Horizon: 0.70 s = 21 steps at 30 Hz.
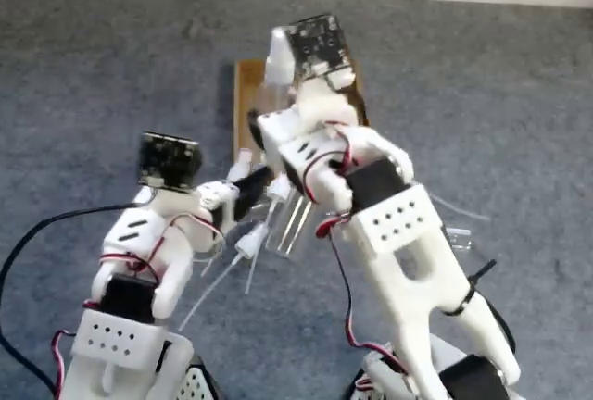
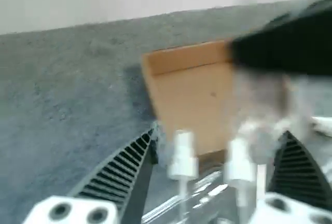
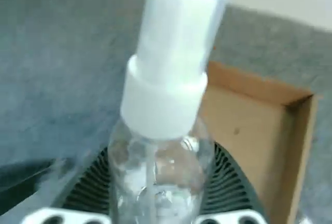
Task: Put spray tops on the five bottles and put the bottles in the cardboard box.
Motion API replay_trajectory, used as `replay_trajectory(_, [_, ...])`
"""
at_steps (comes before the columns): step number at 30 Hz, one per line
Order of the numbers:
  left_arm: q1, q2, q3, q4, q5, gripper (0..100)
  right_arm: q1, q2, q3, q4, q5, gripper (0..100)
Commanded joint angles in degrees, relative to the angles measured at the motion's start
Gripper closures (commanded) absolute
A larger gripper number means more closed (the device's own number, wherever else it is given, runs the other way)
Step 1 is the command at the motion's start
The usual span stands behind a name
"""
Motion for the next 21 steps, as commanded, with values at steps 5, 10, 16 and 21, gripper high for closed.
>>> replay_trajectory(5, [-6.64, -0.22, 0.22, -1.58, 0.88, 72, 2.33, 9.01, -9.45, -7.69, 4.31, 99.5])
replay_trajectory(10, [-7.52, -0.31, 0.66, -1.58, 0.97, 72, 2.95, 21.67, -21.58, -11.47, 4.48, 99.5])
replay_trajectory(16, [-7.25, -0.22, 0.84, -1.58, 0.79, 72, 2.77, 37.49, -33.80, -13.49, 12.48, 99.5])
replay_trajectory(21, [-7.60, -0.13, 2.51, -5.71, 0.79, 72, 2.68, 43.03, -38.99, -13.85, 14.95, 99.5])
